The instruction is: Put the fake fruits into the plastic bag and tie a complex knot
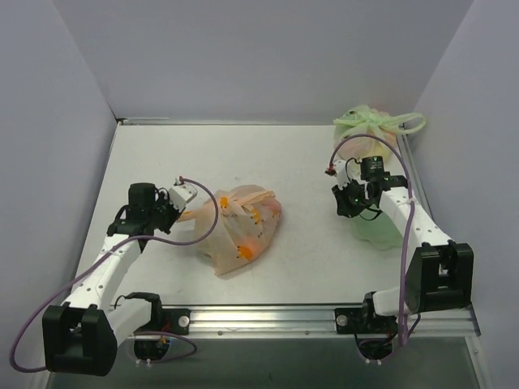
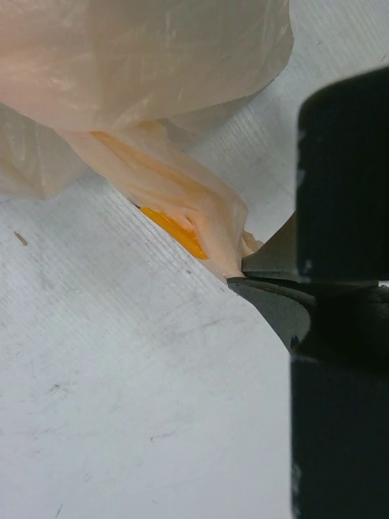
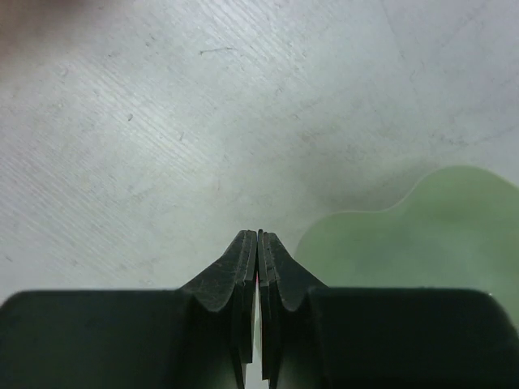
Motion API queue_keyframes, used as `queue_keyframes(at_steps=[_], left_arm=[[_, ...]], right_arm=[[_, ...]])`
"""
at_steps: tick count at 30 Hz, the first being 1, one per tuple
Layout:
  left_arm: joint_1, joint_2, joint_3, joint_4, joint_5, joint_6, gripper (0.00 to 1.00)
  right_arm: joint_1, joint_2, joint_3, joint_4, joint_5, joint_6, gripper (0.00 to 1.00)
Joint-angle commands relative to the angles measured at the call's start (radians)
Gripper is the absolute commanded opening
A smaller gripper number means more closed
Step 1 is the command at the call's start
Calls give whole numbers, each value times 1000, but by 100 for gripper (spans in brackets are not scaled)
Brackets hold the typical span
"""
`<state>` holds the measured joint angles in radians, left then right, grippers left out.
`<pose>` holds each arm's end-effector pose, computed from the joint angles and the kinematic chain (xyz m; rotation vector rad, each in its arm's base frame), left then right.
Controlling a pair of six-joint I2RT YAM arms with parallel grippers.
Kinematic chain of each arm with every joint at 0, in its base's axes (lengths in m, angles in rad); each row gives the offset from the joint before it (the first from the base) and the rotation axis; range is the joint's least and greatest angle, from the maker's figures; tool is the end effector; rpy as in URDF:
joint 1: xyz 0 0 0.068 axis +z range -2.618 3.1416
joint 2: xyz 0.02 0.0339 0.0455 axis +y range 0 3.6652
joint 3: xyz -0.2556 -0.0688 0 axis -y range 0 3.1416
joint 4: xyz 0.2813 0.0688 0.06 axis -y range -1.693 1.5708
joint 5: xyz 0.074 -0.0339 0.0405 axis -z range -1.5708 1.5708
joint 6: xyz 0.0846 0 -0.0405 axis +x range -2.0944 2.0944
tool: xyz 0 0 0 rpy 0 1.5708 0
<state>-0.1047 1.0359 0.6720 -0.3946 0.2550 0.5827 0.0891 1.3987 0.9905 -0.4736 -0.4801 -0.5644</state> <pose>0.2833 -0.0512 0.1821 0.8929 2.1192 -0.0522 0.3481 0.0703 0.1937 -0.9473 2.1539 0.3596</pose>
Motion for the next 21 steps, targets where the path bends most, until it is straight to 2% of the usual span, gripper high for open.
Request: queue_keyframes(at_steps=[1, 3, 4, 5, 6, 8, 9, 12, 15, 16, 18, 21], left_arm=[[3, -20, -12, 51, -54, -1, 0], [-3, -78, -22, 43, 56, 9, 0], [-4, -94, -20, 34, 94, 3, 0], [-10, -117, -17, 33, 149, 5, 0], [-15, -125, -12, 28, 168, 0, 0], [-23, -137, -5, 23, 191, -14, 0], [-23, -135, 6, 25, 202, -21, 0], [-23, -123, 46, -1, 265, -26, 0], [-21, -120, 76, -24, 340, -32, 38], [-23, -120, 84, -36, 355, -29, 55], [-23, -112, 103, -49, 383, -23, 65], [-21, -85, 124, -96, 400, 3, 71]], right_arm=[[5, -18, -13, 29, 106, 2, 0], [1, -32, 0, -14, 32, -17, 0], [0, -38, 16, -32, -48, -14, 9], [3, -38, 63, -74, -87, -6, 23], [21, -38, 89, -83, -104, 15, 51], [73, -23, 178, -102, -86, 18, 64], [99, -17, 203, -105, -68, 6, 75], [224, 5, 266, -91, 6, -98, 88], [323, 36, 277, -36, 66, -213, 90], [368, 40, 277, -20, 75, -241, 91], [412, 69, 283, 3, 126, -322, 92], [488, 105, 286, 3, 167, -413, 93]])
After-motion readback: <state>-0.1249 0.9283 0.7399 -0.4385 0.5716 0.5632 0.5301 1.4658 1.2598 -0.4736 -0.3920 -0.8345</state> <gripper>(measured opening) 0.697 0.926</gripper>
